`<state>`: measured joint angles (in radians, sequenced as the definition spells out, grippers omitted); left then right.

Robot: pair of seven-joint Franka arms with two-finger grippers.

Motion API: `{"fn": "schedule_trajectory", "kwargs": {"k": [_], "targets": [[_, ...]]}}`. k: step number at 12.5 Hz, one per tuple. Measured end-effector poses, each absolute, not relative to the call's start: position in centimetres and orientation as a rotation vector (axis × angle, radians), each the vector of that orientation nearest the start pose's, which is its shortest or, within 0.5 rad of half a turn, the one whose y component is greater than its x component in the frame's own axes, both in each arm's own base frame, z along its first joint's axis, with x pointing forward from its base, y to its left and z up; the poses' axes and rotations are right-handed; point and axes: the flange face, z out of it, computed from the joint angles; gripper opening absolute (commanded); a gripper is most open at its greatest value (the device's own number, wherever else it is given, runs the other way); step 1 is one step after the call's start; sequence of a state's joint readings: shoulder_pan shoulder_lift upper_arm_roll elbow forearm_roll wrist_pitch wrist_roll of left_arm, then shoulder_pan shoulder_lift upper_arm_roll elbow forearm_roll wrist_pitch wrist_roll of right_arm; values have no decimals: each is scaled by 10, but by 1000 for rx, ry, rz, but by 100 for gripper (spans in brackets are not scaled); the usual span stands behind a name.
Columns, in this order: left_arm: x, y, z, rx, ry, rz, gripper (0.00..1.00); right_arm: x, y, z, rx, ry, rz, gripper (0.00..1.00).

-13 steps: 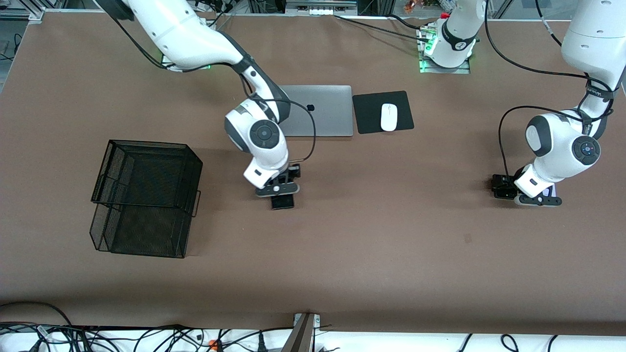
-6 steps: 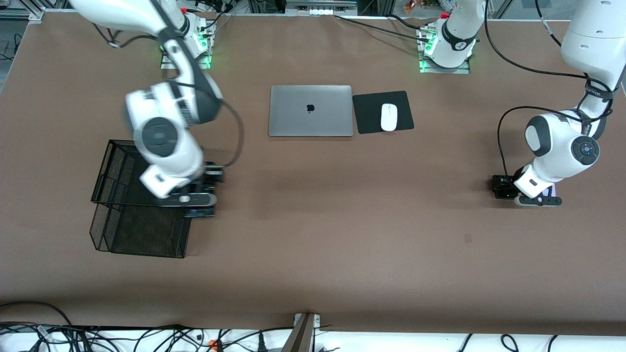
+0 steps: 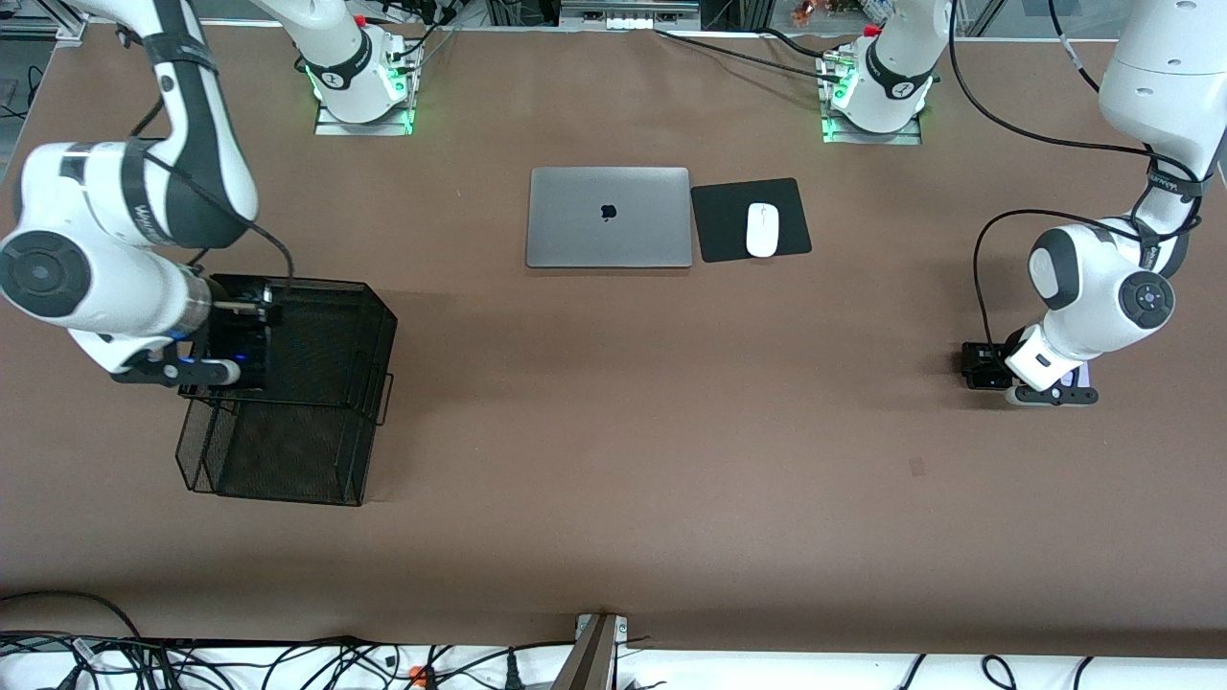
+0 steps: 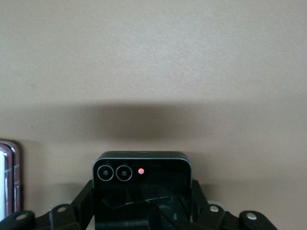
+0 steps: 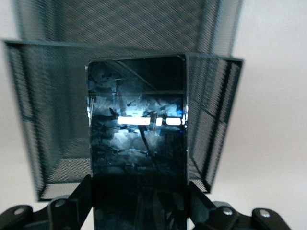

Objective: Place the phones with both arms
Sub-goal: 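Carry the black phone to the basket while the left gripper lifts the flip phone, then drop the phone into the basket while the left gripper sets the flip phone down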

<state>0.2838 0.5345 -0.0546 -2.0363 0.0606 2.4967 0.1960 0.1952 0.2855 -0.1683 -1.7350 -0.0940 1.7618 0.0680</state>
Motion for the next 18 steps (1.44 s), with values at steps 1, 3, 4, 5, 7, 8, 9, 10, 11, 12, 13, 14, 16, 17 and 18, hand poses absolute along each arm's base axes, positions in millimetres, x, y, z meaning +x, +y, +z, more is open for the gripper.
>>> {"fn": "schedule_trajectory", "kwargs": {"k": [1, 3, 4, 5, 7, 8, 9, 10, 11, 12, 13, 14, 16, 17, 18], "targets": [[582, 129, 181, -3150, 7, 156, 0, 601, -3, 388, -3233, 39, 402, 0], [600, 107, 199, -3143, -34, 168, 0, 592, -31, 364, -3189, 70, 371, 0], [607, 85, 204, -3138, -62, 160, 0, 588, -36, 355, -3184, 81, 362, 0], [613, 55, 207, -3133, -90, 150, 0, 587, -37, 350, -3180, 87, 351, 0], [620, -22, 212, -3122, -141, 129, 0, 589, -33, 346, -3142, 119, 310, 0], [621, -64, 216, -3117, -163, 116, 0, 591, -31, 346, -3119, 140, 282, 0], [620, -101, 223, -3110, -169, 121, 0, 593, -30, 346, -3111, 148, 263, 0], [621, -133, 233, -3102, -167, 134, 0, 594, -30, 346, -3109, 152, 249, 0], [624, -167, 247, -3093, -175, 140, 0, 595, -32, 343, -3112, 157, 240, 0], [625, -201, 260, -3084, -199, 140, 0, 597, -33, 338, -3114, 163, 235, 0], [624, -235, 271, -3079, -222, 134, 0, 598, -34, 332, -3117, 166, 234, 10], [621, -270, 280, -3080, -238, 122, 0, 598, -35, 327, -3119, 169, 246, 34], [608, -335, 281, -3095, -223, 111, 0, 599, -36, 321, -3122, 173, 247, 62], [599, -360, 273, -3096, -202, 119, 0, 599, -36, 321, -3122, 173, 247, 77], [592, -382, 263, -3097, -171, 123, 0, 599, -36, 321, -3122, 174, 246, 95]]}}
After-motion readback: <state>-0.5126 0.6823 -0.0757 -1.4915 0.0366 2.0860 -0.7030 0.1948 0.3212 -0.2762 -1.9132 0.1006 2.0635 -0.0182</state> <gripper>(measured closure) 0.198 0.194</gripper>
